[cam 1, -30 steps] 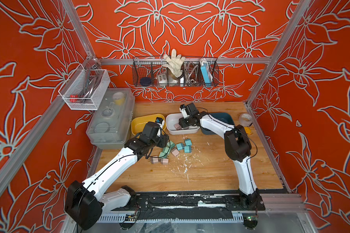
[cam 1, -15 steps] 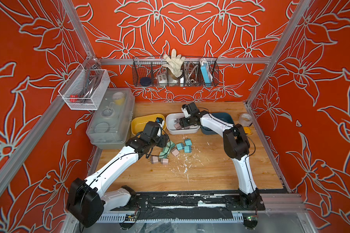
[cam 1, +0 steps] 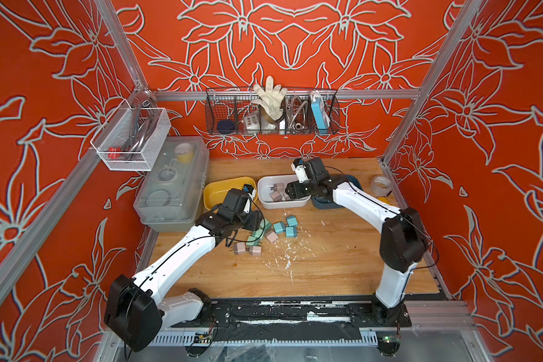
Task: Place the plugs by color into the storage box
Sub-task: Place the plug in the storage box, then pick up the plug from the center of the board.
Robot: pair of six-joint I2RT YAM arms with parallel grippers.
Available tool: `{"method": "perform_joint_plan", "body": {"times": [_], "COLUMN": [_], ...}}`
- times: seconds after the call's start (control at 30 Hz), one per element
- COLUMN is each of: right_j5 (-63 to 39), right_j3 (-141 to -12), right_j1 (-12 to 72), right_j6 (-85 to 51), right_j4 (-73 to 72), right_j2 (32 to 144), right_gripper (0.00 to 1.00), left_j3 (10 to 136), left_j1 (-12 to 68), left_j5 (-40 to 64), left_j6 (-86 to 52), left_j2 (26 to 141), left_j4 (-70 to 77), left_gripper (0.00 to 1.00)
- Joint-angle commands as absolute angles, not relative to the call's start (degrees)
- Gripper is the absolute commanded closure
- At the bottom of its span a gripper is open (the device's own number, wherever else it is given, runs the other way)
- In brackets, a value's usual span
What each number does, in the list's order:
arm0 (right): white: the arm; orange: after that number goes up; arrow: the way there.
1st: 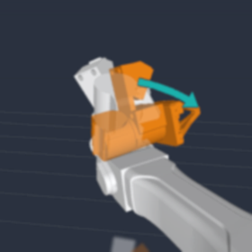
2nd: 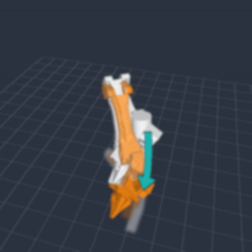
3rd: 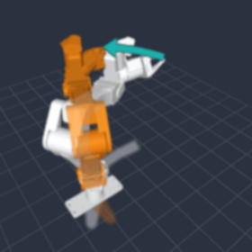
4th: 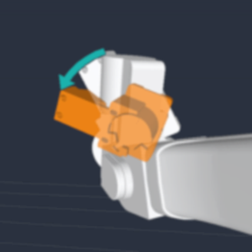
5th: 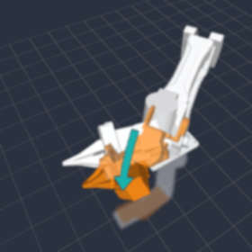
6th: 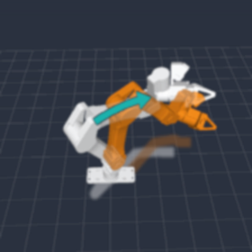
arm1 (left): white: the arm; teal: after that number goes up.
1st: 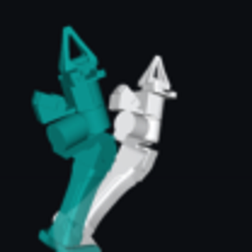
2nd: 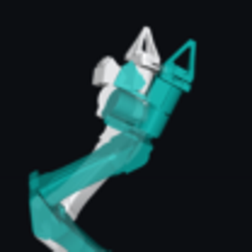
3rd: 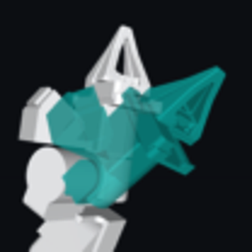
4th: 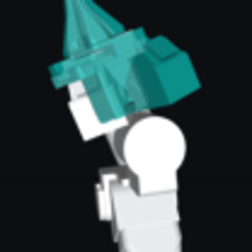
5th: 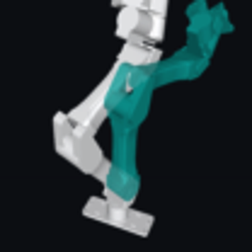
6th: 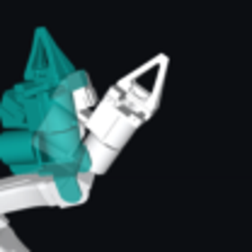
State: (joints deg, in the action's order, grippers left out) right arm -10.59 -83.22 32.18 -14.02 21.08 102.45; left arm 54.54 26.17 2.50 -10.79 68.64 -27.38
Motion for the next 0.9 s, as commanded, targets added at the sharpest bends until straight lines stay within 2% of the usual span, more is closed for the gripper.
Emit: {"method": "perform_joint_plan", "body": {"times": [0.0, 0.17, 0.33, 0.57, 0.87], "right_j5": [-12.56, -13.20, -12.50, -14.57, -14.21], "right_j3": [-76.82, -63.51, -57.68, -56.24, -56.34], "right_j1": [32.78, 34.57, 35.80, 40.17, 41.11], "right_j6": [-15.30, -16.56, -15.72, -11.03, -12.35], "right_j4": [19.61, 12.45, 12.08, 11.34, 10.90], "right_j2": [97.52, 89.03, 85.36, 84.59, 84.07], "right_gripper": [0.23, 0.25, 0.26, 0.28, 0.31], "left_j3": [56.06, 55.50, 52.94, 48.64, 43.82], "left_j1": [25.84, 26.15, 26.37, 26.54, 26.55], "left_j5": [6.07, 9.40, 10.36, 7.62, 6.57], "left_j6": [-12.50, -14.29, -16.06, -17.09, -17.40], "left_j2": [68.22, 67.34, 65.72, 60.70, 53.59], "left_j4": [-30.31, -31.72, -32.97, -35.57, -37.63], "left_gripper": [0.35, 0.37, 0.38, 0.40, 0.43]}}
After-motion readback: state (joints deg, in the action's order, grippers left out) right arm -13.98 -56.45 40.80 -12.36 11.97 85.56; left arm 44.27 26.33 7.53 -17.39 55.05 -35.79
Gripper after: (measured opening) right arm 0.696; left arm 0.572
